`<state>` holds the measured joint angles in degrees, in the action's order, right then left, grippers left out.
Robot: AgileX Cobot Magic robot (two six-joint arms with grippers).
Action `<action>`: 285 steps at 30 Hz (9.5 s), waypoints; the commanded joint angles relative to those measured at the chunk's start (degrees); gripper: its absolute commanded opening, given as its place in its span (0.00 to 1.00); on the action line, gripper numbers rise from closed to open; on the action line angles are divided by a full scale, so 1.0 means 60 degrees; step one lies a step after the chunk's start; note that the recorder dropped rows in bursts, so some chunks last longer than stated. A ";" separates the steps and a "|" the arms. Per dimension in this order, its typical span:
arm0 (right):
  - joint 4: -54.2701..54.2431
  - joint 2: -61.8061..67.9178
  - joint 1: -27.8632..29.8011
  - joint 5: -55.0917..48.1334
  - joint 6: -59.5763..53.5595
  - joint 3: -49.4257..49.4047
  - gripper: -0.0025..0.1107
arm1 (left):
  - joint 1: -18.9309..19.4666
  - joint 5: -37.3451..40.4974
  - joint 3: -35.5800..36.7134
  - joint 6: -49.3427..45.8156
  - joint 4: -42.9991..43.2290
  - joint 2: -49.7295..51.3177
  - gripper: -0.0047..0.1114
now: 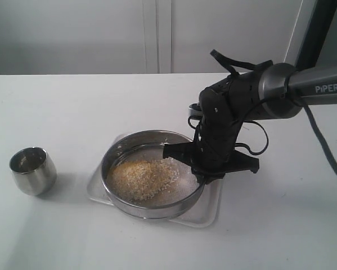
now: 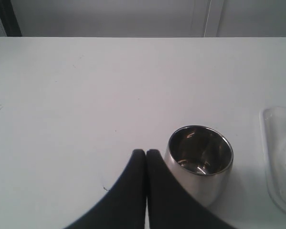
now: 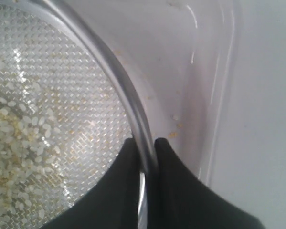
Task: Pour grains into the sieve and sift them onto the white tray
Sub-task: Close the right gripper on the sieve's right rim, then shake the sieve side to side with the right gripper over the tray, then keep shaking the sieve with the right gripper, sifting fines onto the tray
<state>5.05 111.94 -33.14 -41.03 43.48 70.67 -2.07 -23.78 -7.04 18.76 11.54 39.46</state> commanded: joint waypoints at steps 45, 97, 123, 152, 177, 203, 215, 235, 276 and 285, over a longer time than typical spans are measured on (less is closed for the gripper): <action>-0.0968 -0.1317 0.1436 -0.0039 -0.1093 -0.0675 0.02 | 0.0018 -0.0038 0.0062 0.0047 0.0023 -0.0086 0.04; 0.0162 -0.1707 0.1298 -0.0189 -0.0959 -0.0845 0.02 | 0.0018 -0.0099 0.0062 0.0047 0.0023 -0.0086 0.04; -0.2359 -0.1276 0.1730 -0.0091 -0.3703 -0.0876 0.02 | 0.0018 -0.0099 0.0062 0.0047 0.0023 -0.0086 0.04; -0.1553 -0.1361 0.2025 0.1395 -0.2088 -0.0770 0.02 | 0.0018 -0.0099 0.0062 0.0047 0.0023 -0.0086 0.04; -0.3717 -0.0929 0.1995 0.1734 -0.3918 -0.0285 0.02 | 0.0018 -0.0099 0.0062 0.0047 0.0023 -0.0086 0.04; -0.3739 -0.0880 0.1883 0.0255 -0.5929 0.0266 0.02 | 0.0018 -0.0099 0.0062 0.0047 0.0023 -0.0086 0.04; -0.3102 -0.1065 0.1919 -0.0344 -0.5752 0.0452 0.02 | 0.0018 -0.0099 0.0062 0.0047 0.0023 -0.0086 0.04; -0.3195 -0.0906 0.2383 0.1027 -0.4379 0.0370 0.02 | 0.0018 -0.0099 0.0062 0.0047 0.0023 -0.0086 0.04; -0.3938 -0.0764 0.1940 0.0549 -0.5561 0.0730 0.02 | 0.0018 -0.0099 0.0062 0.0047 0.0023 -0.0086 0.04; -0.2839 -0.0823 0.1990 0.1563 -0.3963 0.0605 0.02 | 0.0018 -0.0099 0.0062 0.0047 0.0023 -0.0086 0.04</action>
<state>-3.02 107.03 -20.18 -39.73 21.90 73.41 -2.07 -24.11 -7.04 18.76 11.54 39.46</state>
